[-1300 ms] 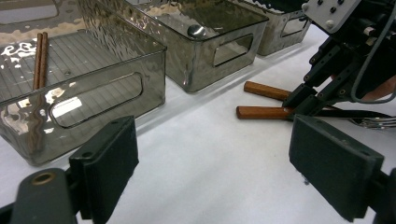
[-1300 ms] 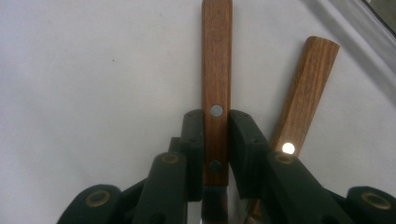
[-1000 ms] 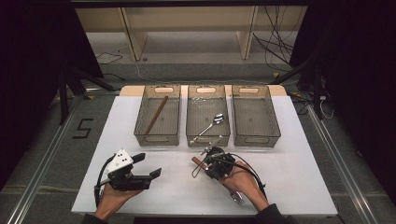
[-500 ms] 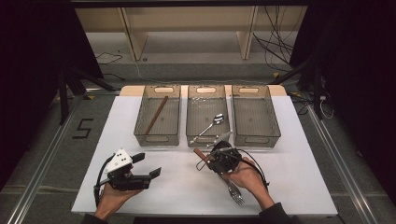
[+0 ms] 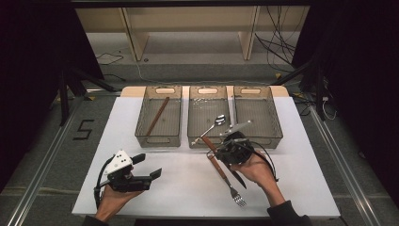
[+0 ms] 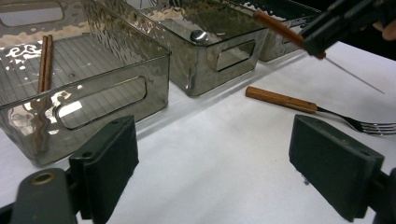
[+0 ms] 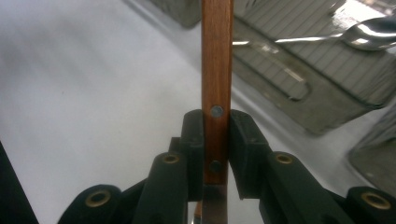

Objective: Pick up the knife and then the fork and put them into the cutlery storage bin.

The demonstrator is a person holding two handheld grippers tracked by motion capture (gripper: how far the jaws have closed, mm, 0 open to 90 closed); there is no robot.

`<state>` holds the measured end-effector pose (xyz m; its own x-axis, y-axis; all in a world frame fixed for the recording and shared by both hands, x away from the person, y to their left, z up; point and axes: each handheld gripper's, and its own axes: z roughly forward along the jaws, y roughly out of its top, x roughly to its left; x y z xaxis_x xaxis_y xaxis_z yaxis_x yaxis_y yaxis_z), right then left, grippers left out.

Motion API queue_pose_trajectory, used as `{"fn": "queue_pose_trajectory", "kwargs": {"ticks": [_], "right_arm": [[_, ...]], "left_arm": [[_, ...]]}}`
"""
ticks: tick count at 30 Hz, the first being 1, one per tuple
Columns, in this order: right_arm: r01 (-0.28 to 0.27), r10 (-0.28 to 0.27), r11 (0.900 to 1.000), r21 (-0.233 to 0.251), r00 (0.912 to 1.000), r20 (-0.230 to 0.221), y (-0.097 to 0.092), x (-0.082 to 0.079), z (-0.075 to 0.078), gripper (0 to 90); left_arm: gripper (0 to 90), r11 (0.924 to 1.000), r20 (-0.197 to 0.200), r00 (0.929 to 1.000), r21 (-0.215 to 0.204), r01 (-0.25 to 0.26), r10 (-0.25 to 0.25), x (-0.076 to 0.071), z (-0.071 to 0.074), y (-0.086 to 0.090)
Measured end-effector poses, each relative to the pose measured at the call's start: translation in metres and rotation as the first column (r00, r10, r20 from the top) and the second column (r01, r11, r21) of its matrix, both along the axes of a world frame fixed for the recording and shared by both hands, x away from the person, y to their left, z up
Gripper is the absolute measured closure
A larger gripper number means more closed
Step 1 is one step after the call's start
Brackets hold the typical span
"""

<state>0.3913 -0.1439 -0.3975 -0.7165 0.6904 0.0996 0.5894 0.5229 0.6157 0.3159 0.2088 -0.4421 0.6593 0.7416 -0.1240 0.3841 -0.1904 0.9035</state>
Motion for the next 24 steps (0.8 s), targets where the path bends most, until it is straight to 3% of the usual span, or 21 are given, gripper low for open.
{"fn": "queue_pose_trajectory", "kwargs": {"ticks": [8,24], "right_arm": [[0.076,-0.079,0.9952,0.061,0.9960,0.042,-0.025,0.014,0.022,77.2],[0.193,-0.206,0.9740,0.119,0.9726,0.109,-0.054,0.052,0.055,77.1]], "left_arm": [[15.2,0.9999,0.002,1.0000,-0.007,-0.009,0.009,0.000,0.000,0.000],[15.2,0.9996,0.014,0.9998,-0.024,-0.016,0.016,-0.001,0.001,0.002]]}}
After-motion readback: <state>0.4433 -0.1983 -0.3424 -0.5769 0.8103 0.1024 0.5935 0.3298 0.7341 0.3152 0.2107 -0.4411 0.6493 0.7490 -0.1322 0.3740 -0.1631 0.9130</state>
